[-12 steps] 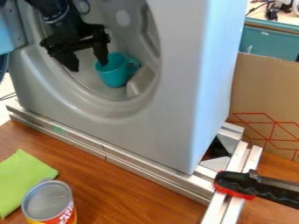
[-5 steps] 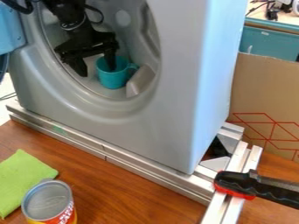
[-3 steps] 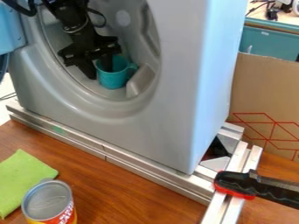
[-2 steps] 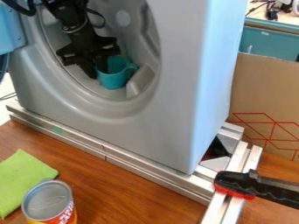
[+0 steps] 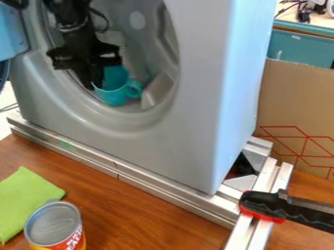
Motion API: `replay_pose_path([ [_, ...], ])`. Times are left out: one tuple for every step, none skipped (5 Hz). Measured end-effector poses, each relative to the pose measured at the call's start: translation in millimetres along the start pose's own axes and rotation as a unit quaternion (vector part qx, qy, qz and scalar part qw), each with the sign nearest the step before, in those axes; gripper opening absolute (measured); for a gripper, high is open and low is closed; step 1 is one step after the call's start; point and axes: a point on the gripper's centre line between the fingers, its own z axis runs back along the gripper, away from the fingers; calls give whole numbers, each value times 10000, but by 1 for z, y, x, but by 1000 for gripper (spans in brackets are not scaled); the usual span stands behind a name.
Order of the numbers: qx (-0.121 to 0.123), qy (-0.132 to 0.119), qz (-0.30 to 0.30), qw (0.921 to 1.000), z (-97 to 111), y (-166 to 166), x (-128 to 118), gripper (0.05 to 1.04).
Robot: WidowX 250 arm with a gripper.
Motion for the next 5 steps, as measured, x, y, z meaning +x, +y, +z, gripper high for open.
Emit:
replay_pose_path([
  [16,-54,-430,9991,31,2,-19,93],
  [-9,407,-1179,9922,51,2,-39,93],
  [-584,1192,-1954,9717,49,-2,-72,93],
  [-732,1723,-2228,9567,40,-4,-99,93],
  [-708,1896,-2732,9404,34,-23,-125,93],
])
